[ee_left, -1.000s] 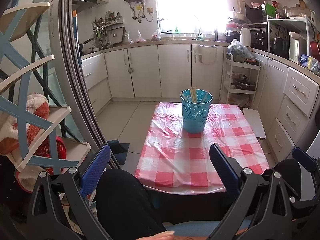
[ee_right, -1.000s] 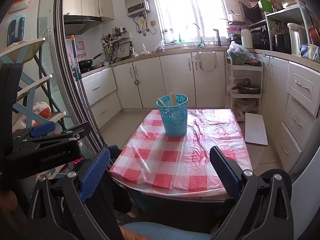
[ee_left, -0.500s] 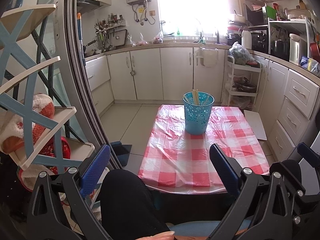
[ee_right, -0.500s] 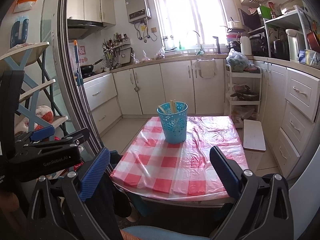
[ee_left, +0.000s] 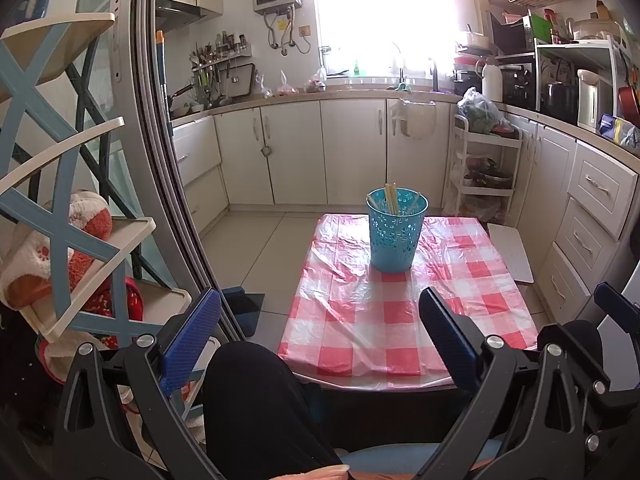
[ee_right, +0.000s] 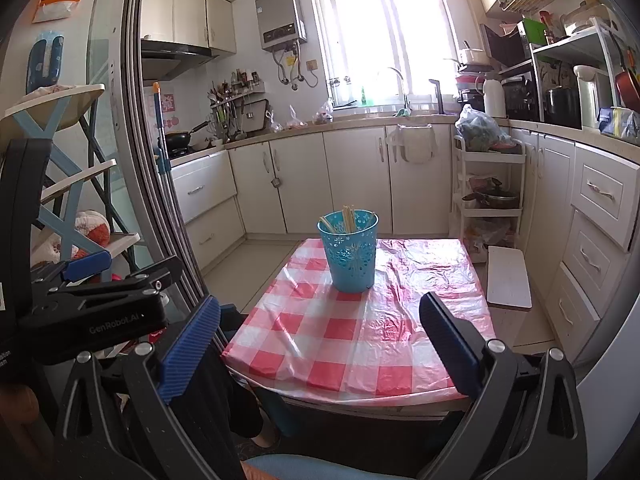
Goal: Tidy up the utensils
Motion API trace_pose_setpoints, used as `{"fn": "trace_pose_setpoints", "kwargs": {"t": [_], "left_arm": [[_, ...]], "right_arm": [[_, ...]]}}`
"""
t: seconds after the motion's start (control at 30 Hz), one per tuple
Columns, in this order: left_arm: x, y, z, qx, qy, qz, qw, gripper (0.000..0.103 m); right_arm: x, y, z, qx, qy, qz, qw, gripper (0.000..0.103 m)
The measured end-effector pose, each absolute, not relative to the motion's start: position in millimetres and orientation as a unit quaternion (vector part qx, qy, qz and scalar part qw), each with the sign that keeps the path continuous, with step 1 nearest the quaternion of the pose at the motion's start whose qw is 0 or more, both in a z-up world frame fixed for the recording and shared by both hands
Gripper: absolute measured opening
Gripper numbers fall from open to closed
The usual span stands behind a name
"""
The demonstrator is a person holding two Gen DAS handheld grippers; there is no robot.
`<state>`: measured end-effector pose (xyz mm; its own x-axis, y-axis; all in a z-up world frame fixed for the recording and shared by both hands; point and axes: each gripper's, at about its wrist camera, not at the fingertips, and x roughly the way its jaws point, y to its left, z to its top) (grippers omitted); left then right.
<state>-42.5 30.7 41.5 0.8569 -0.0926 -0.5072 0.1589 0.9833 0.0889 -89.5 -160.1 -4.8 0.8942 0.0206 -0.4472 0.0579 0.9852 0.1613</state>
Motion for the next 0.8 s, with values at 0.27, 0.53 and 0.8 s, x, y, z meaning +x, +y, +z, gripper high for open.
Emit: {"fn": "trace_pose_setpoints", "kwargs": {"t": [0.27, 0.53, 0.8], "left_arm": [[-46.8, 32.7, 44.4, 0.064, 0.251, -0.063, 0.964, 0.095], [-51.2, 32.7, 45.6, 0.065, 0.247, -0.062, 0.965, 0.095], [-54.5, 33.1, 47.3, 0.064, 0.244, -0.063, 0.966, 0.095]], "right_arm": [[-93.8, -157.1, -1.8, 0.080, 0.219, -0.010, 0.972, 0.096], [-95.0, -156.6, -1.0, 0.080, 0.217, -0.010, 0.973, 0.096], [-96.7, -153.9, 0.5, 0.078, 0.213, -0.011, 0.974, 0.096]]}}
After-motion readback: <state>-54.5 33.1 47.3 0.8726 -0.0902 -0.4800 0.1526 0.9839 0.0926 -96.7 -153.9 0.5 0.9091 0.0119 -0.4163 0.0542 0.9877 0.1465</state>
